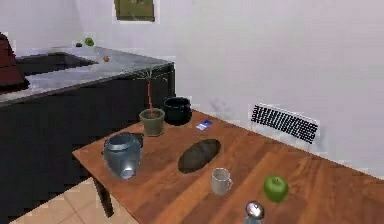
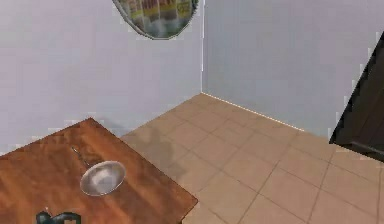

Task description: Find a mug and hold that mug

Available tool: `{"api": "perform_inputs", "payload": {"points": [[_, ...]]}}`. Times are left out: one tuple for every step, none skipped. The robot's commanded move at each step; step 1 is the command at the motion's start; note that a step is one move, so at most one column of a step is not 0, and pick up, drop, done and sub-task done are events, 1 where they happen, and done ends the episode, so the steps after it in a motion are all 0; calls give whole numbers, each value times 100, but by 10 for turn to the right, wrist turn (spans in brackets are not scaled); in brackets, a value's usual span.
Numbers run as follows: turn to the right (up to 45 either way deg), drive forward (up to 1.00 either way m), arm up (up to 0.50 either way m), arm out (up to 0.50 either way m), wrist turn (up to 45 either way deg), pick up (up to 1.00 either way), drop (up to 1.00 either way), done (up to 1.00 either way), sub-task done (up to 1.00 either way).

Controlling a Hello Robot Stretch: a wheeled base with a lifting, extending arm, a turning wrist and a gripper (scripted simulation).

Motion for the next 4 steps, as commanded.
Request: {"api": "perform_inputs", "payload": {"points": [[-450, 0, 0, 0, 0, 0, 0, 0, 0], [-300, 0, 0, 0, 0, 0, 0, 0, 0], [0, 0, 50, 0, 0, 0, 0, 0, 0], [0, 0, 22, 0, 0, 0, 0, 0, 0]]}}
